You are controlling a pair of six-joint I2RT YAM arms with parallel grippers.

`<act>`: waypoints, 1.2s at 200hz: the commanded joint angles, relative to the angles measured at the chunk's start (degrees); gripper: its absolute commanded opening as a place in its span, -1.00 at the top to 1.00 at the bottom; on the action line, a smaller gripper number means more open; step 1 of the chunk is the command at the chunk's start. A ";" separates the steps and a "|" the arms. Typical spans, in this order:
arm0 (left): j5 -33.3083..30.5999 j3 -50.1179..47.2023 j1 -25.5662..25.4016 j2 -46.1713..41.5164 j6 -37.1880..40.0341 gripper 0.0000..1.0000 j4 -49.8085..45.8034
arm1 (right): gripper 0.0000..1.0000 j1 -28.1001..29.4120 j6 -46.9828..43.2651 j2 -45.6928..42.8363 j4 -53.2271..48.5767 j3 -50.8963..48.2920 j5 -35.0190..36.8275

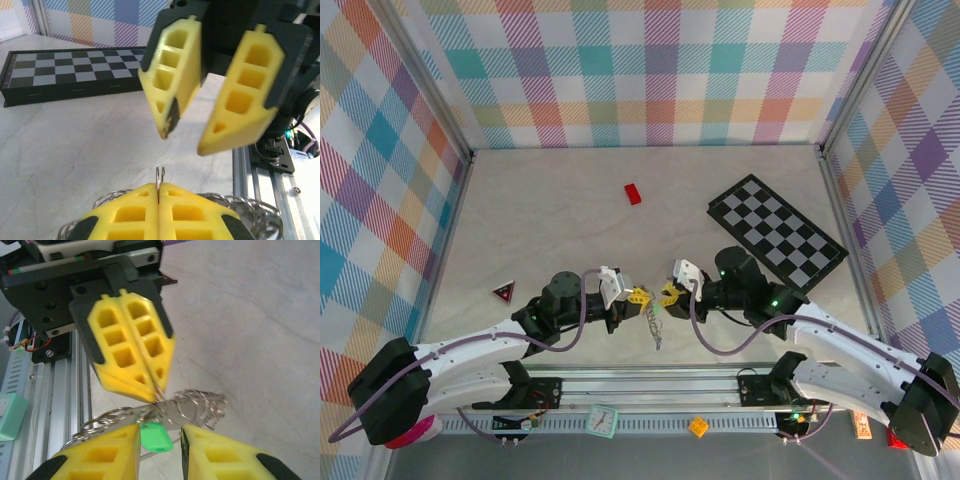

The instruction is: Put the keys on the keyring

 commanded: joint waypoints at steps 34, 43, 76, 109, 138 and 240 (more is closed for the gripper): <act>5.77 -1.75 -0.22 -1.83 0.95 1.00 7.77 | 0.45 -1.20 3.91 1.06 4.77 -0.85 -5.80; 5.88 -1.72 -0.21 -1.83 0.82 1.00 7.86 | 0.44 -1.20 4.01 1.66 5.27 -0.76 -6.89; 6.49 -1.63 -0.21 -1.73 0.39 1.00 8.28 | 0.43 -1.20 4.02 2.88 7.43 -1.21 -10.55; 7.11 -1.65 -0.25 -1.29 0.04 1.00 9.25 | 0.48 -1.20 3.60 3.71 8.47 -1.46 -11.18; 7.63 -1.90 -0.20 -1.03 -0.31 1.00 10.39 | 0.56 -1.21 3.02 5.15 8.45 -1.37 -11.76; 0.90 -0.25 -0.18 -3.59 0.90 0.45 1.05 | 1.00 -1.15 -4.73 5.46 -2.64 4.69 -11.08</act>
